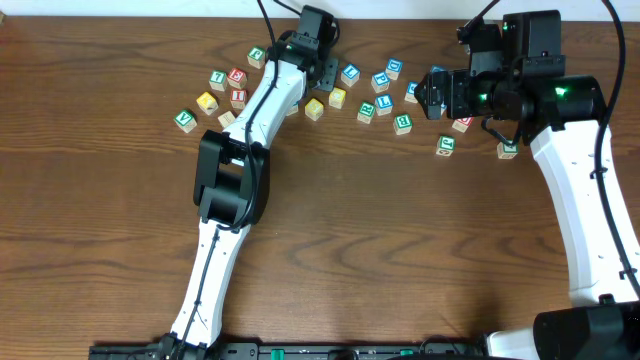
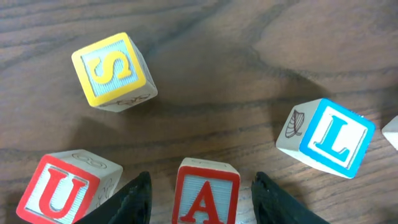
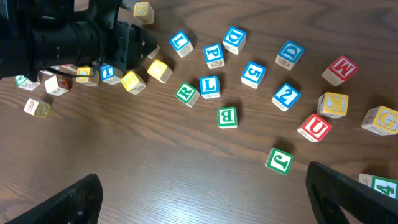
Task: Spell out AI2
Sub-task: 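Lower the left gripper onto the red-lettered A block and grasp it, then carry the A block toward the open table and set it down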
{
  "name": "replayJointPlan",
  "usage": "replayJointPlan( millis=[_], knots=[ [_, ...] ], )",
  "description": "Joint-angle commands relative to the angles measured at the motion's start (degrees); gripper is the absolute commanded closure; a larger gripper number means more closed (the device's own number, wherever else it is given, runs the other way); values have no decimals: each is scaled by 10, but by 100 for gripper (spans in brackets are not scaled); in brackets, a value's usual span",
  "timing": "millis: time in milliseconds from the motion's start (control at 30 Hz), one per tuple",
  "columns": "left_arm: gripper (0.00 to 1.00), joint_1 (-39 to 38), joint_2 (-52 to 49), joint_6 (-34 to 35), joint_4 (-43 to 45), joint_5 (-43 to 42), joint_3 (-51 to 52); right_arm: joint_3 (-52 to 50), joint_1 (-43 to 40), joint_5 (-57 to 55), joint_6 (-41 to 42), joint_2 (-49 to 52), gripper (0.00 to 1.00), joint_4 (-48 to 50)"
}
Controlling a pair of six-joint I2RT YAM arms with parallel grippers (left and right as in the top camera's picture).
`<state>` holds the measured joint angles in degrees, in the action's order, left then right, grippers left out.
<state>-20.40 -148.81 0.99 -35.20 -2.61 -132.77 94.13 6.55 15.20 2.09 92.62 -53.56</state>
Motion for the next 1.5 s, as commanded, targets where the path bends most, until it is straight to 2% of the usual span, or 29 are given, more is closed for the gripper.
replayJointPlan(
  millis=[0,533,767,1167,1467],
  knots=[
    [49,0,-13,-8,9,7,11,1,-1,-2,-5,1,1,-1],
    [50,0,-26,-8,16,7,13,1,-1,-2,-5,1,1,-1],
    [59,0,-28,-7,17,7,13,1,-1,-2,-5,1,1,-1],
    [70,0,-28,-5,19,7,11,1,-1,-2,-5,1,1,-1],
    [72,0,13,12,15,8,5,1,-1,-2,-5,1,1,-1]
  ],
)
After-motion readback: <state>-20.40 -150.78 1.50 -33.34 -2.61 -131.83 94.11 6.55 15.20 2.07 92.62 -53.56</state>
